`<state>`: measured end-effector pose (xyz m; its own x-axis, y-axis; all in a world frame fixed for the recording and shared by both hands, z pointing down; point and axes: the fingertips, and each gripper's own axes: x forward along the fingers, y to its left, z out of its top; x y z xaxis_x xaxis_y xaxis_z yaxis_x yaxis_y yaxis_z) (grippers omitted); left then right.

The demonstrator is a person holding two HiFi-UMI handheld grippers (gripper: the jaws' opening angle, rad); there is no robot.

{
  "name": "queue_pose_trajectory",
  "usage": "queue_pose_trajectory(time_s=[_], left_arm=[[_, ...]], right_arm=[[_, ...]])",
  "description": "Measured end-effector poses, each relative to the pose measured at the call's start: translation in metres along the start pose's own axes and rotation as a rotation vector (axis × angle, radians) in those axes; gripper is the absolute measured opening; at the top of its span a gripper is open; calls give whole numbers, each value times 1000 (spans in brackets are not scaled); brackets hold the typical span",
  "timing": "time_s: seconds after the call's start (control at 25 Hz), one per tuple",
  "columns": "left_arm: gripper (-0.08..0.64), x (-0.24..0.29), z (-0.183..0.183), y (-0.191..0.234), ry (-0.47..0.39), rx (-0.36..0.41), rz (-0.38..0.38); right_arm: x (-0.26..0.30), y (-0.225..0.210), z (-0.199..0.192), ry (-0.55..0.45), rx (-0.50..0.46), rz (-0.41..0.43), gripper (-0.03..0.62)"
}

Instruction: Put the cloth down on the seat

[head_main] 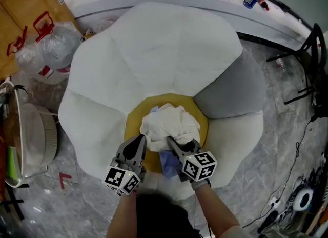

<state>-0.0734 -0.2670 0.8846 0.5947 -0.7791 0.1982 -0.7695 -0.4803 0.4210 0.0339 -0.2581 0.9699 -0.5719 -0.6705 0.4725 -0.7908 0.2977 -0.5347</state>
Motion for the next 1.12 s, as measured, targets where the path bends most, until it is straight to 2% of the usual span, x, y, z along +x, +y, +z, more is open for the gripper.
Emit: queue_pose_trajectory(time_s=[0.16, 0.52, 0.84, 1.12], left_arm=[[14, -7, -5, -8, 19, -11, -6], [13, -14, -13, -16, 43, -21, -6], [14, -28, -19, -20, 63, -71, 62], [13, -41, -2, -34, 10, -106, 64]], right_arm=[[-8, 2, 0, 1, -35, -19, 200], [-27, -8, 1, -4, -26, -85, 222], [-49, -16, 11, 10, -24, -121, 222], [-71, -7, 30, -9, -29, -127, 221]])
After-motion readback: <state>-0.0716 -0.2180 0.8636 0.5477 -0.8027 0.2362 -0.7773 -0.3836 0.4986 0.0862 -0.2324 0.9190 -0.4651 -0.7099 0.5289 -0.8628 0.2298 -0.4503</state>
